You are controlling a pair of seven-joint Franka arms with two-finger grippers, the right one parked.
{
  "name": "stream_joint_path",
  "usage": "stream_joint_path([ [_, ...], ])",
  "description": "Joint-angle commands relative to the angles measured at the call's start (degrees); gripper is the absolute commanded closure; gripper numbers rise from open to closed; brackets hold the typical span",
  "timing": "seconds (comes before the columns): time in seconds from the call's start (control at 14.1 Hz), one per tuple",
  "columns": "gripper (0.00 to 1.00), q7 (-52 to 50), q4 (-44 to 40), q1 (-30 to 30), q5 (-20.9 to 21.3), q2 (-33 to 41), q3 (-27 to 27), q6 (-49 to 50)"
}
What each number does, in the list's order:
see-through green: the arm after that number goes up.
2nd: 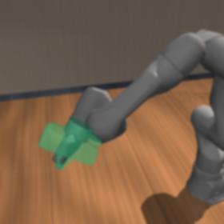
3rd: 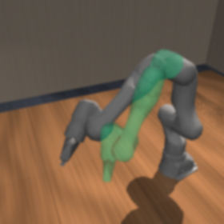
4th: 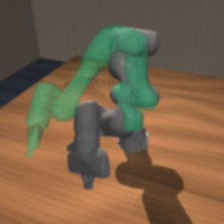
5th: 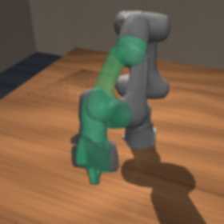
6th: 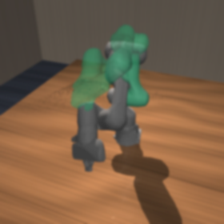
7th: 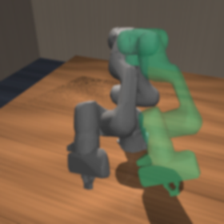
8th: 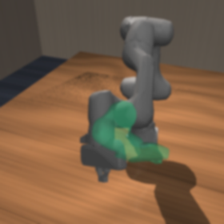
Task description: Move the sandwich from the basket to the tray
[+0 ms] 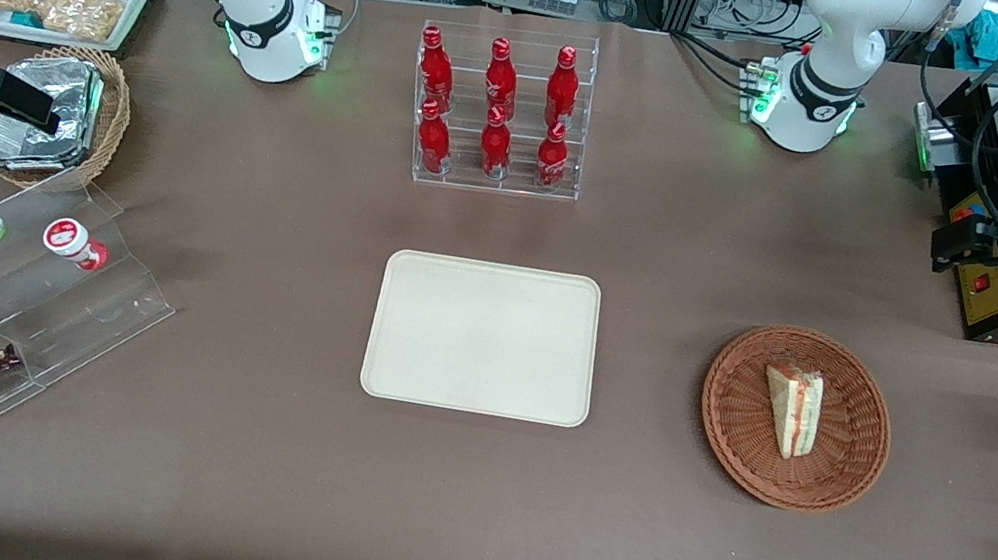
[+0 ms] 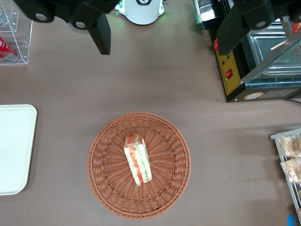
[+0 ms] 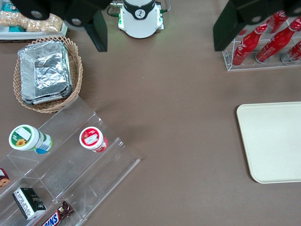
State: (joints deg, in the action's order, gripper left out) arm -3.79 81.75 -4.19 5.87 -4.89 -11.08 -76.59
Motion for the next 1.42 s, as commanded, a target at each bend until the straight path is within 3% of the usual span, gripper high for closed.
stream_joint_path([
  [0.0, 0.00, -4.10, 0.68, -0.47, -0.77, -3.09, 0.09, 0.31],
  [0.28, 0.00, -8.42, 3.31, -0.47, -0.77, -11.97, 0.27, -4.68],
  [0.42, 0.00, -8.86, 11.71, -0.56, -0.95, -12.42, 0.27, -15.71],
  [0.64, 0.00, -13.07, 22.02, -2.67, -6.04, -11.98, 0.27, -31.47],
  [0.99, 0.00, -19.06, 38.54, -2.49, -6.13, -13.04, 0.27, -56.70],
  [1.2, 0.00, -19.24, 39.27, -2.67, -6.13, -14.61, 0.27, -57.88],
  [1.27, 0.02, -19.50, 39.27, -2.67, -6.22, -15.32, 0.27, -57.88],
  [1.35, 0.29, -20.37, 39.18, -2.67, -6.22, -15.41, 0.27, -57.79],
])
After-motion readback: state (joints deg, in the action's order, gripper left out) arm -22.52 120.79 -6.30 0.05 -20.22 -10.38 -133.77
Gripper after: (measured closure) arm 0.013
